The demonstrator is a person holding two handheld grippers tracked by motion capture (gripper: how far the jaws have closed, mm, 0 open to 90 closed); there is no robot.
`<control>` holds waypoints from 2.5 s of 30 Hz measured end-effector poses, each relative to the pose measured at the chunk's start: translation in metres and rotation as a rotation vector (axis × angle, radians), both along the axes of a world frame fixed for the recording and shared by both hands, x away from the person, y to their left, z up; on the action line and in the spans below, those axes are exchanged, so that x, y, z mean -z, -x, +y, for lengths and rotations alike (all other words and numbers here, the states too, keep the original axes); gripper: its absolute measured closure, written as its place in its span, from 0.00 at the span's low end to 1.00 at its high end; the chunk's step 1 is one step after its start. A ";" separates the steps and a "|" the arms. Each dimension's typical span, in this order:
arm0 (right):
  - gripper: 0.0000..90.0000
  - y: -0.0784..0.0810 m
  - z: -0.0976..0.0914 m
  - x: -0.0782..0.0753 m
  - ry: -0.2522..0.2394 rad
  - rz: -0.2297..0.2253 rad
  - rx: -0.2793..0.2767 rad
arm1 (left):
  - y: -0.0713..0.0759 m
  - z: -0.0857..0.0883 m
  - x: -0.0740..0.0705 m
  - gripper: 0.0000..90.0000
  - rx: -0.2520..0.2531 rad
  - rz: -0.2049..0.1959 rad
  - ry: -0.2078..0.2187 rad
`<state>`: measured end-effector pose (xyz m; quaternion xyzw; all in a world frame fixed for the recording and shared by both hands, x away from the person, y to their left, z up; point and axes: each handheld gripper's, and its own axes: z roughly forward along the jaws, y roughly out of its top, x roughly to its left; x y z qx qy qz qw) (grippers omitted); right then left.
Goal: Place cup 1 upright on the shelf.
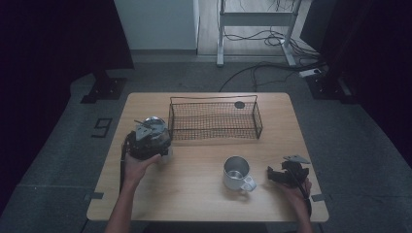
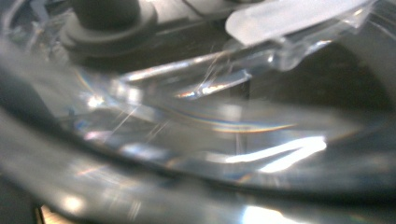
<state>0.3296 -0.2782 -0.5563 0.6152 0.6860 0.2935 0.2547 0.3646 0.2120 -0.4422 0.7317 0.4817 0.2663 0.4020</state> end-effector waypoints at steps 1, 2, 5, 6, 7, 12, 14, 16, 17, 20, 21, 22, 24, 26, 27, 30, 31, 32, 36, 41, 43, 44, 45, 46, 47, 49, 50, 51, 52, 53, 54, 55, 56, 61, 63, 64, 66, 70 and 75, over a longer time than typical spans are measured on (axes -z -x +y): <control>0.01 0.000 0.000 0.000 0.000 0.000 0.000 | 0.000 -0.001 -0.001 0.05 0.002 0.000 -0.001; 0.02 0.000 0.000 0.000 -0.001 0.000 0.000 | 0.000 -0.002 -0.001 0.05 0.004 0.001 -0.001; 0.02 0.000 0.000 0.000 -0.001 0.000 0.000 | -0.001 -0.005 -0.003 0.05 0.006 -0.001 -0.003; 0.02 0.000 0.000 0.000 -0.001 -0.001 0.000 | -0.001 -0.006 -0.003 0.05 0.009 -0.002 -0.004; 0.02 0.000 0.000 0.000 -0.001 0.000 0.000 | -0.001 -0.006 -0.004 0.05 0.010 -0.002 -0.004; 0.02 0.000 0.000 0.000 -0.001 0.000 0.000 | -0.002 -0.011 -0.005 0.05 0.011 -0.005 0.002; 0.02 0.000 0.000 0.000 -0.002 0.000 0.000 | -0.003 -0.012 -0.005 0.05 0.010 -0.006 0.002; 0.02 0.000 0.000 0.000 -0.001 -0.001 -0.001 | -0.003 -0.014 -0.006 0.05 0.012 -0.008 0.000; 0.02 0.000 0.000 0.000 -0.001 -0.001 -0.001 | -0.003 -0.014 -0.006 0.05 0.012 -0.008 0.000; 0.01 0.000 0.000 0.000 -0.001 -0.001 -0.001 | -0.003 -0.017 -0.009 0.05 0.019 -0.012 -0.002; 0.01 0.000 0.000 0.000 -0.001 -0.001 0.000 | -0.004 -0.017 -0.010 0.05 0.019 -0.014 -0.002; 0.01 0.000 0.000 0.000 -0.001 -0.001 -0.001 | -0.005 -0.019 -0.012 0.05 0.023 -0.016 -0.001; 0.02 0.000 0.000 0.000 -0.001 -0.001 0.000 | -0.006 -0.019 -0.013 0.05 0.022 -0.016 0.000; 0.02 0.000 0.000 0.000 -0.001 0.000 0.000 | -0.007 -0.020 -0.014 0.05 0.022 -0.016 0.002; 0.02 0.000 0.000 0.000 -0.002 0.000 0.000 | -0.007 -0.021 -0.015 0.05 0.023 -0.017 0.004; 0.02 0.000 0.000 0.000 -0.001 0.000 0.000 | -0.008 -0.023 -0.018 0.05 0.028 -0.019 0.007; 0.02 0.000 0.000 0.000 -0.001 0.000 0.000 | -0.008 -0.023 -0.018 0.05 0.028 -0.019 0.010; 0.02 0.000 0.000 0.000 -0.001 0.000 0.000 | -0.008 -0.023 -0.019 0.05 0.028 -0.018 0.011; 0.01 0.000 0.000 0.000 -0.001 0.000 -0.001 | -0.010 -0.024 -0.022 0.05 0.026 -0.021 0.019; 0.01 0.000 0.000 0.000 -0.001 0.000 0.000 | -0.012 -0.026 -0.025 0.05 0.029 -0.024 0.022; 0.02 0.000 0.000 0.000 -0.001 0.000 0.000 | -0.014 -0.027 -0.028 0.05 0.031 -0.026 0.026; 0.01 0.000 0.000 0.000 -0.001 0.000 0.000 | -0.014 -0.027 -0.029 0.05 0.031 -0.026 0.027; 0.01 0.000 0.000 0.000 -0.001 0.000 0.000 | -0.015 -0.028 -0.030 0.05 0.033 -0.026 0.029; 0.01 0.000 0.000 0.000 -0.001 0.000 0.000 | -0.015 -0.028 -0.031 0.05 0.034 -0.028 0.030; 0.01 0.000 0.000 0.000 -0.001 0.000 0.000 | -0.015 -0.029 -0.032 0.05 0.036 -0.029 0.030; 0.01 0.000 0.000 0.000 -0.001 0.000 0.000 | -0.016 -0.030 -0.033 0.05 0.037 -0.029 0.028; 0.02 0.000 0.000 0.000 -0.002 0.000 0.000 | -0.016 -0.030 -0.033 0.05 0.037 -0.030 0.028; 0.01 0.000 0.000 0.000 -0.002 0.000 0.000 | -0.017 -0.031 -0.034 0.05 0.038 -0.031 0.029; 0.01 0.000 0.000 0.000 -0.001 0.000 0.000 | -0.018 -0.032 -0.036 0.05 0.039 -0.032 0.032; 0.01 0.000 0.000 0.000 -0.001 0.000 0.000 | -0.018 -0.032 -0.036 0.05 0.039 -0.032 0.032; 0.02 0.000 0.000 0.000 -0.002 0.000 0.000 | -0.018 -0.032 -0.037 0.05 0.040 -0.032 0.034; 0.01 0.000 0.000 0.000 -0.001 0.000 0.000 | -0.018 -0.033 -0.037 0.05 0.041 -0.032 0.037; 0.01 0.000 0.000 0.000 -0.003 -0.001 0.002 | -0.019 -0.034 -0.039 0.05 0.043 -0.034 0.040; 0.02 0.000 0.000 0.000 -0.002 -0.001 0.001 | -0.022 -0.035 -0.042 0.05 0.044 -0.035 0.041; 0.01 0.000 0.000 0.000 0.000 0.000 0.001 | -0.023 -0.036 -0.044 0.05 0.043 -0.036 0.045; 0.01 0.000 0.000 0.000 -0.001 0.000 0.001 | -0.023 -0.036 -0.046 0.05 0.046 -0.036 0.049; 0.01 0.000 0.000 0.000 -0.001 0.001 0.001 | -0.024 -0.037 -0.046 0.05 0.047 -0.036 0.050; 0.01 0.000 0.000 0.000 -0.001 0.000 0.000 | -0.026 -0.038 -0.048 0.05 0.046 -0.038 0.051; 0.01 0.000 0.000 0.000 0.000 -0.001 0.000 | -0.030 -0.040 -0.050 0.05 0.047 -0.036 0.055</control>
